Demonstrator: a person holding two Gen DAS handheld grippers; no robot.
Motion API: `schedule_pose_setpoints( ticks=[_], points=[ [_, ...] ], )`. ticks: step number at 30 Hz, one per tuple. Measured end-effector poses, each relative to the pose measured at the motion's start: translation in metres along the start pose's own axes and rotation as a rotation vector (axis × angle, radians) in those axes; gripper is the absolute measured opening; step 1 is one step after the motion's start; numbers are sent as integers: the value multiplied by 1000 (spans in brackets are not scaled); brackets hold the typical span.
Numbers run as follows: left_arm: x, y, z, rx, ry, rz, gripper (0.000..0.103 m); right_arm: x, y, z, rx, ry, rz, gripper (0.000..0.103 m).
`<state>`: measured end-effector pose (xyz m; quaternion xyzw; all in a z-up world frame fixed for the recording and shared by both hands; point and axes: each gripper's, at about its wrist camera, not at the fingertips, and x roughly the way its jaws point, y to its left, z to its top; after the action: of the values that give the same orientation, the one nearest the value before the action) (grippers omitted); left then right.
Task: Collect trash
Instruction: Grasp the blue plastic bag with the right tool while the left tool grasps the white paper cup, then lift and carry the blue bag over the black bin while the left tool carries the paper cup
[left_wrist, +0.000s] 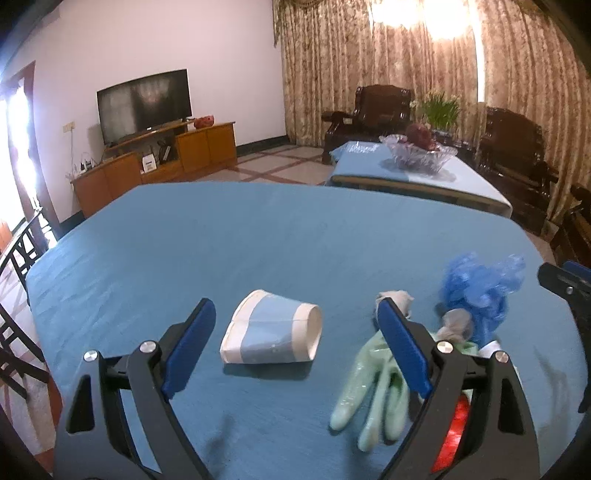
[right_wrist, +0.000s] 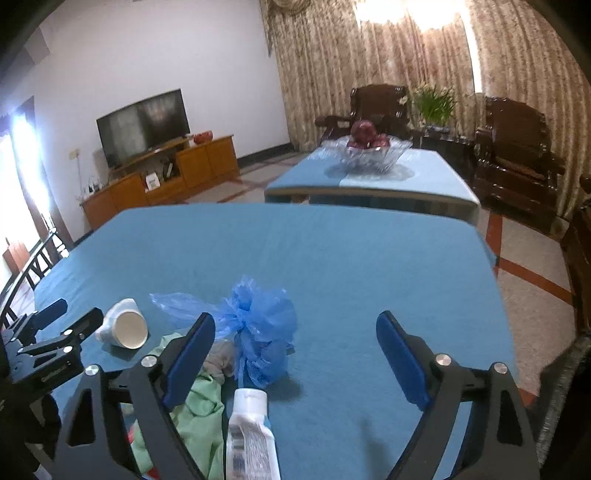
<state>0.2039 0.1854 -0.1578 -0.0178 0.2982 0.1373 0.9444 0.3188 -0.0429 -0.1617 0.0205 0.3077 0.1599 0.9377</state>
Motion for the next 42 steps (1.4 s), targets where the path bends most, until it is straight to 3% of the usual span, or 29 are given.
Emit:
schedule_pose_setpoints(
  ticks=[8,14,18,22,24,28,42],
  points=[
    [27,11,-10,-8,46,7,84,46,14,1,-33,70,15,87],
    [47,13,-18,-17,106,-4,72,65,18,-2,-38,126,49,66],
    [55,12,-21,-14,132,-16,63,68,20,-6,-47,159,86,39],
    [60,12,-23,-17,144,-6,46,65,20,-7,-39,158,100,31],
    [60,15,-23,-32,147,-2,34,59,19,-5,-35,143,104,29],
    [56,16,-21,-39,125,-18,24,46,17,4,-23,101,103,28],
    [7,-10,11,-8,-11,-50,20,-11,0,28,16,8,101,28]
  ],
)
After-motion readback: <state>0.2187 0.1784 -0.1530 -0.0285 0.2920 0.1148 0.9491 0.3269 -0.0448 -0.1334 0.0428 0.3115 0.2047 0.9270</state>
